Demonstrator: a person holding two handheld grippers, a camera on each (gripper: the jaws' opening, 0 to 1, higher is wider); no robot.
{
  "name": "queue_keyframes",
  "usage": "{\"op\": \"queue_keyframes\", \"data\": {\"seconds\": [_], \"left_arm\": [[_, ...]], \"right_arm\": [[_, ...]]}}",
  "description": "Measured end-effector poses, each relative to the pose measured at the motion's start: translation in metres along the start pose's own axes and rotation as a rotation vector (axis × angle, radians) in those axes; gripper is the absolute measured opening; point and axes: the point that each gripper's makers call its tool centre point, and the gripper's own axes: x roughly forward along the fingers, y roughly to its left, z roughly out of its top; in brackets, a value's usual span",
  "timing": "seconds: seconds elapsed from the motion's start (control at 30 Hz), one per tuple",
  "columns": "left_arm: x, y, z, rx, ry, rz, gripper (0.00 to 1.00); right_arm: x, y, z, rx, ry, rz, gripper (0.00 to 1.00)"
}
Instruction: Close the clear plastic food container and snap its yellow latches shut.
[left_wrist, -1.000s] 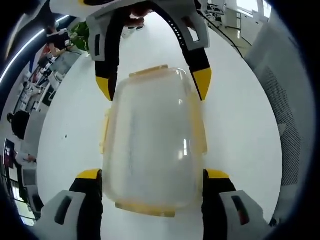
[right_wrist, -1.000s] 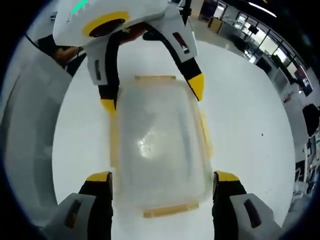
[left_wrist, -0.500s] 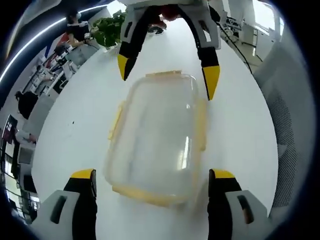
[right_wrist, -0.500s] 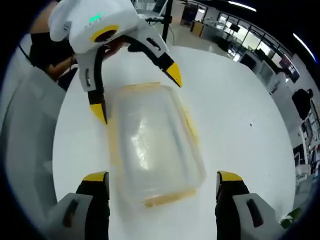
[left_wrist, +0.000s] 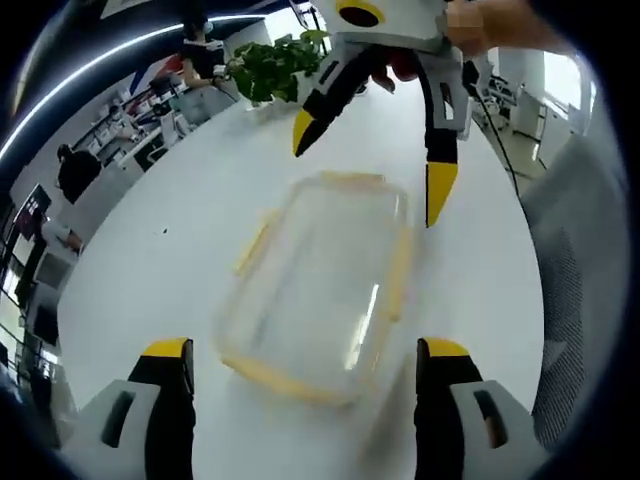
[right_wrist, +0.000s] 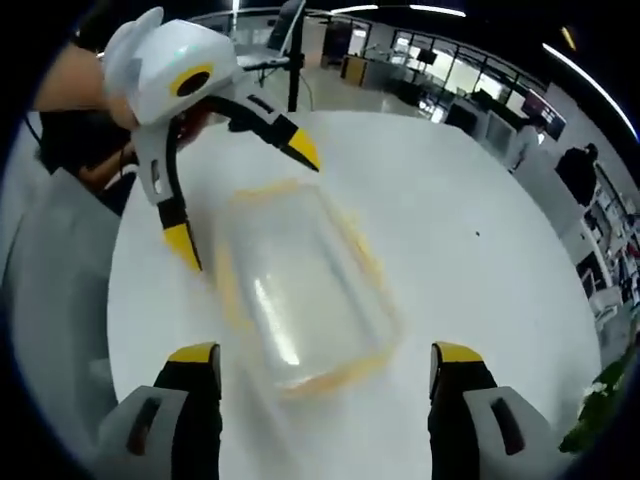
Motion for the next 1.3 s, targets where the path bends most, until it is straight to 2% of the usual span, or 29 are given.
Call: {"op": "queue_keyframes", "data": {"seconds": [0.43, 0.53, 0.63, 0.9, 0.93, 1.07, 1.3], "left_arm": [[-0.013, -0.007, -0.008, -0.128, -0.056, 0.046, 0.94], [-0.02, -0.007, -0.008, -0.145, -0.081, 0.081, 0.93], [-0.024, -0.008, -0.009, -0.178, -0.099, 0.089, 0.94], [-0.034, -0.015, -0.013, -0.197, -0.121, 0.098, 0.94], [-0.035, -0.017, -0.01, -0.209, -0.149, 0.094, 0.94], [-0.037, -0.021, -0.015, -0.219, -0.142, 0.096, 0.94], [-0.042, -0.029, -0.014, -0.229, -0.167, 0.097, 0.95]], "right_arm": [[-0.012, 0.007, -0.007, 0.116, -0.078, -0.061, 0.86], [-0.014, 0.01, -0.009, 0.128, -0.087, -0.072, 0.86], [-0.018, 0.012, -0.009, 0.136, -0.103, -0.089, 0.86], [-0.025, 0.018, -0.01, 0.164, -0.139, -0.114, 0.86], [-0.026, 0.019, -0.011, 0.164, -0.141, -0.117, 0.86], [-0.029, 0.025, -0.014, 0.176, -0.152, -0.121, 0.85], [-0.033, 0.034, -0.023, 0.195, -0.159, -0.127, 0.85]]}}
